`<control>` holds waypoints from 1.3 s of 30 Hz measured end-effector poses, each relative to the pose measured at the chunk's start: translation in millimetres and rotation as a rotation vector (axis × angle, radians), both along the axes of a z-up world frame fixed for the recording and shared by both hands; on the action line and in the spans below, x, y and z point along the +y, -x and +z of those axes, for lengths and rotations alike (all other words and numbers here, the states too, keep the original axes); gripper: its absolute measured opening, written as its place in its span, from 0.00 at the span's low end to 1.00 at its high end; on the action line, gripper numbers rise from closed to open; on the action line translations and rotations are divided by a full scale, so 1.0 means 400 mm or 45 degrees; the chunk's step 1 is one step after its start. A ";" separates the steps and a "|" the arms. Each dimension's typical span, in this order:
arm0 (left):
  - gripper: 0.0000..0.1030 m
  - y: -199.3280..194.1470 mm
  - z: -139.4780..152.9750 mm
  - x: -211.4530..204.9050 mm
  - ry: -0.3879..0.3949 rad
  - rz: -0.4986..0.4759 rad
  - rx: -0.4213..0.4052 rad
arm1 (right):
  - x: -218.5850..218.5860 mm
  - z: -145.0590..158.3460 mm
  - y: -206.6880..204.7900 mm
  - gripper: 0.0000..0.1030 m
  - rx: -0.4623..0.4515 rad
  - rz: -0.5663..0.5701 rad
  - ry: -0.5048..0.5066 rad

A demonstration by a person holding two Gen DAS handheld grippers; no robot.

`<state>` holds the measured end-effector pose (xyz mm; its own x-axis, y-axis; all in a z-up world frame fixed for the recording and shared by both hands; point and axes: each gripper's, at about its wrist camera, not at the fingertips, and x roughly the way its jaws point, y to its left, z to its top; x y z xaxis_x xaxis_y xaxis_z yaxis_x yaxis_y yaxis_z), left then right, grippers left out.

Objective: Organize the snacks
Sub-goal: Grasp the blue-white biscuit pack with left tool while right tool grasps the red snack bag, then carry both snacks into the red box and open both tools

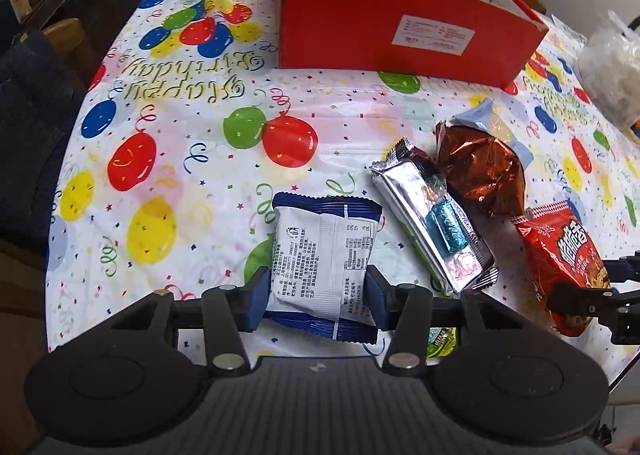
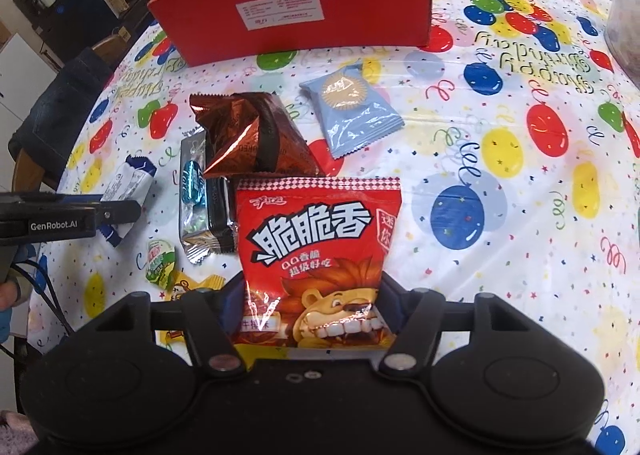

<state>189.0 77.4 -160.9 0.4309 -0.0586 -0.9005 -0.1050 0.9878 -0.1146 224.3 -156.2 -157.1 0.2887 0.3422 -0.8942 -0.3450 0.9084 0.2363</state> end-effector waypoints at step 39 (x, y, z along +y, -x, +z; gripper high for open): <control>0.48 -0.145 0.324 -0.042 -0.019 0.029 -0.335 | 0.003 0.309 -0.212 0.63 -0.426 0.055 -0.130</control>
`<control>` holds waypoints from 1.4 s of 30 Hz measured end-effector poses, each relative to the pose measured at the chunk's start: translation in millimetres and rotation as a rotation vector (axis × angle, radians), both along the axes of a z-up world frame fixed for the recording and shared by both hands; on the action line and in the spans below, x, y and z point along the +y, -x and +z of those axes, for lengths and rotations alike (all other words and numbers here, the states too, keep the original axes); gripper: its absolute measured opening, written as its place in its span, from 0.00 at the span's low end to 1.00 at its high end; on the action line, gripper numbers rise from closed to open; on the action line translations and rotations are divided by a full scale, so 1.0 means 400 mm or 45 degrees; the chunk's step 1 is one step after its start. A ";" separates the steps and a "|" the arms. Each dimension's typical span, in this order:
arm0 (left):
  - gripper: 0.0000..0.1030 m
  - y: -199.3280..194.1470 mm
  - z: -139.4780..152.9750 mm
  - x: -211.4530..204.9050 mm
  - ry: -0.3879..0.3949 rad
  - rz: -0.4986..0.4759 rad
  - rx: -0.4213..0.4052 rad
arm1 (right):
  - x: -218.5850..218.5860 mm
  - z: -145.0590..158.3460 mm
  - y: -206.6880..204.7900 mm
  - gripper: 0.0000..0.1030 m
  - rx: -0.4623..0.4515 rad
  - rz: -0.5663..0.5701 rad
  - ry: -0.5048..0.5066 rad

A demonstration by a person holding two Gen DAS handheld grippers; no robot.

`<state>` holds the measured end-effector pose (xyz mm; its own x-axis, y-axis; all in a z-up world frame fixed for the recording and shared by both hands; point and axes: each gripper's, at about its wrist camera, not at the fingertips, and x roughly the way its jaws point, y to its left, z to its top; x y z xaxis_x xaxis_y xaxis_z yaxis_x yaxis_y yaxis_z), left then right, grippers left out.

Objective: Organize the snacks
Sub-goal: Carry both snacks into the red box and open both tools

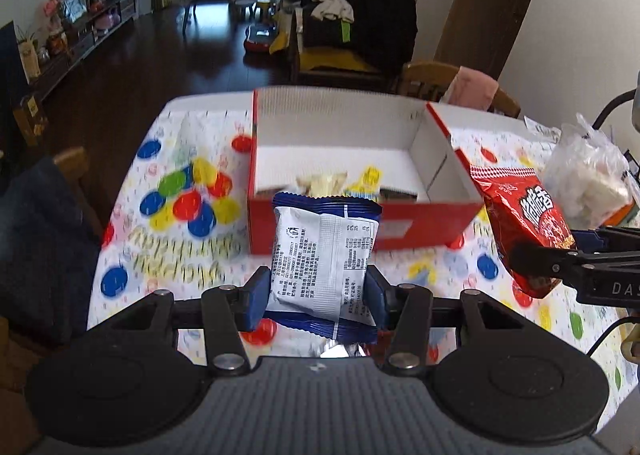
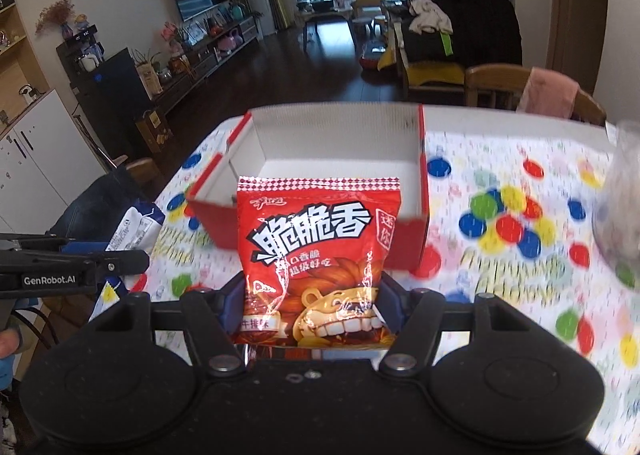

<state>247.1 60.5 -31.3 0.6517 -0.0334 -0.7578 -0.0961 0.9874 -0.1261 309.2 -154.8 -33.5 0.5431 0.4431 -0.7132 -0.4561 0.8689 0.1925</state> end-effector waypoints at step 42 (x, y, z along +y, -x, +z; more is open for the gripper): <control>0.47 -0.526 -0.157 0.025 -0.165 0.048 0.305 | 0.224 -0.227 -0.489 0.64 0.196 0.097 0.344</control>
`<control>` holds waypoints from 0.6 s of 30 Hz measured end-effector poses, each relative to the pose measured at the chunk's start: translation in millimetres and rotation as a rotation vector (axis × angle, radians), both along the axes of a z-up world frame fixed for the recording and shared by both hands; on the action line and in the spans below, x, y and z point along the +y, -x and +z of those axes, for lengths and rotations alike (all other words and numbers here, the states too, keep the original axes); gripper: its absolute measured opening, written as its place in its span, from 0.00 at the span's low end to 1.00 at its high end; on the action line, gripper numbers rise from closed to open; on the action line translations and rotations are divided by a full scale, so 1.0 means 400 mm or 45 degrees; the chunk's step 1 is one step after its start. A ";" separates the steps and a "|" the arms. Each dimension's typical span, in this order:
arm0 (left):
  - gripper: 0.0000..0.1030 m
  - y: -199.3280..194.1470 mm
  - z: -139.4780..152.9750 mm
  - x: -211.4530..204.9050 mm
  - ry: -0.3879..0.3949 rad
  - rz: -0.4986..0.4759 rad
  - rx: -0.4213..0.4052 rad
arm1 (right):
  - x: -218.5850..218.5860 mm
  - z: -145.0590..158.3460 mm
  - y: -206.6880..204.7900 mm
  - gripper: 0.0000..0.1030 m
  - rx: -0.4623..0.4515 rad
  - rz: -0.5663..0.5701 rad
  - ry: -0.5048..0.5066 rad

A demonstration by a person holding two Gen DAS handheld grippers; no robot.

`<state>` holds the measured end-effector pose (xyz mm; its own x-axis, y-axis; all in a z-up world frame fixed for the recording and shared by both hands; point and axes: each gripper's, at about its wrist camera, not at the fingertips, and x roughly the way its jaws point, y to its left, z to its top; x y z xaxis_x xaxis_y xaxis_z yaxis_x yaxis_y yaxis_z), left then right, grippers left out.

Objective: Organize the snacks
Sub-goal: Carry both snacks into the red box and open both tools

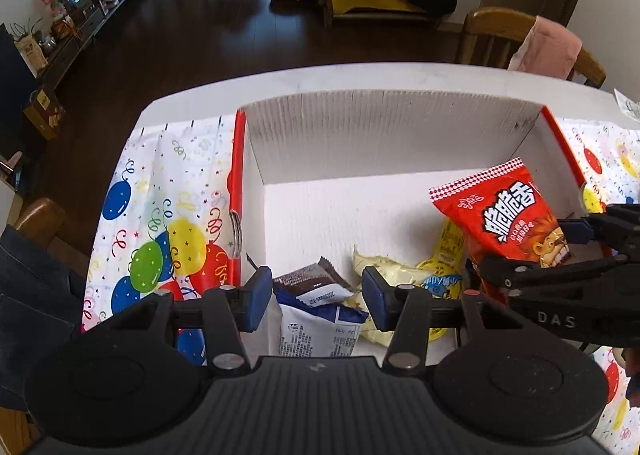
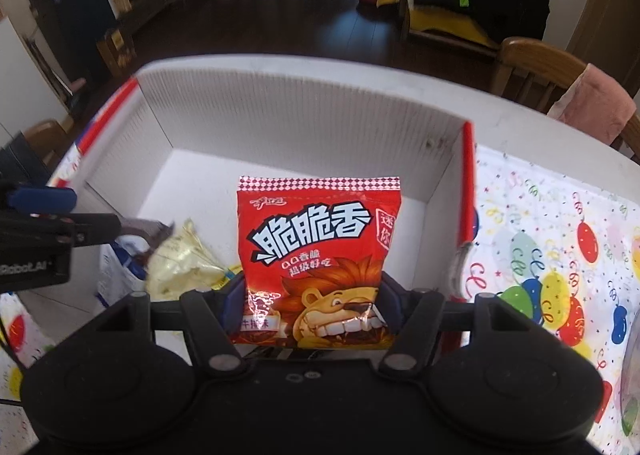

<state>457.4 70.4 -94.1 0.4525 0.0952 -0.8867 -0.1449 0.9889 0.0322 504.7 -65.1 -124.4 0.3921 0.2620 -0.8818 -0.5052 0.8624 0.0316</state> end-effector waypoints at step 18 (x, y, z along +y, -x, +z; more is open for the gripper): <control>0.47 0.054 0.028 -0.014 0.018 -0.041 -0.058 | -0.032 0.090 0.050 0.71 -0.029 0.026 -0.109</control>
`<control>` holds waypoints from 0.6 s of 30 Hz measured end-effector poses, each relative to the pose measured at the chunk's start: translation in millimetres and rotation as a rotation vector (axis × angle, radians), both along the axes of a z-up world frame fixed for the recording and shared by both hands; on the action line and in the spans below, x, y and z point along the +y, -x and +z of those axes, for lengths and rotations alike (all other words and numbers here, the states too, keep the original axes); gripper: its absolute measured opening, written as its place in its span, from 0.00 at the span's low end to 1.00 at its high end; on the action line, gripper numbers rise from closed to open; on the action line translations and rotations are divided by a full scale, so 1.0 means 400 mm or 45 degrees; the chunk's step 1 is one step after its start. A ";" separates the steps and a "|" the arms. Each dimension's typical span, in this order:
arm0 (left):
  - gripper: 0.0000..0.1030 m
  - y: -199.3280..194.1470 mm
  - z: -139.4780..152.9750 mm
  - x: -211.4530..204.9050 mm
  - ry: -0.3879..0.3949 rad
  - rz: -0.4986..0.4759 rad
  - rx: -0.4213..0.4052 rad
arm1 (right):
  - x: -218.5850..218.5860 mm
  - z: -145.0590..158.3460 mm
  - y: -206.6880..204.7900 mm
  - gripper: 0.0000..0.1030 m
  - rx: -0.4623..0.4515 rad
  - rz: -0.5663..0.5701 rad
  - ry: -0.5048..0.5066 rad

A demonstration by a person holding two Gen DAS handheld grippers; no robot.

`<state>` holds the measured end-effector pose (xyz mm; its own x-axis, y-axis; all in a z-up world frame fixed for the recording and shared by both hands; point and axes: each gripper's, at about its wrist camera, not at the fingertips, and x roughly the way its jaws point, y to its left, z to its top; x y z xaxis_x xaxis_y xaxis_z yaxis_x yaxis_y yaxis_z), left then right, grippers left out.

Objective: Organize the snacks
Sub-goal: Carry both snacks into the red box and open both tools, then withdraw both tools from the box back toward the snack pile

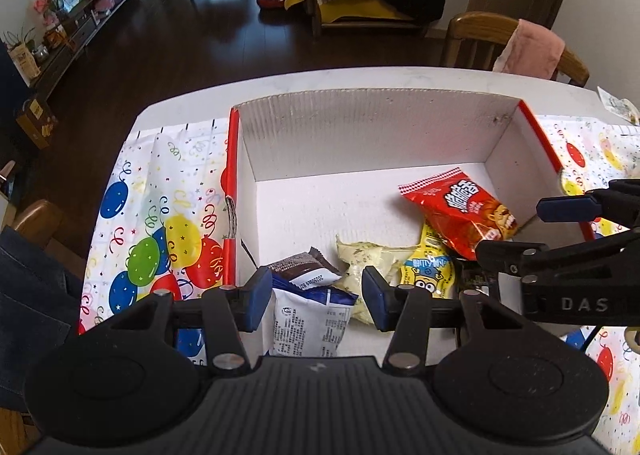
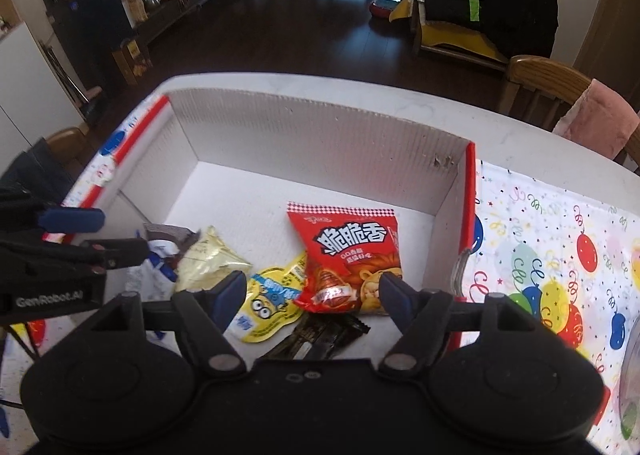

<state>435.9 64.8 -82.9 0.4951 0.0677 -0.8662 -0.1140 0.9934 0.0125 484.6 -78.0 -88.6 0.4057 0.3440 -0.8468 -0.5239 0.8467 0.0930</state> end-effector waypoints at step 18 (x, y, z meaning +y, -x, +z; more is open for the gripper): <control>0.54 0.145 0.107 -0.030 0.034 -0.052 -0.149 | -0.080 0.134 0.148 0.82 -0.087 -0.016 -0.185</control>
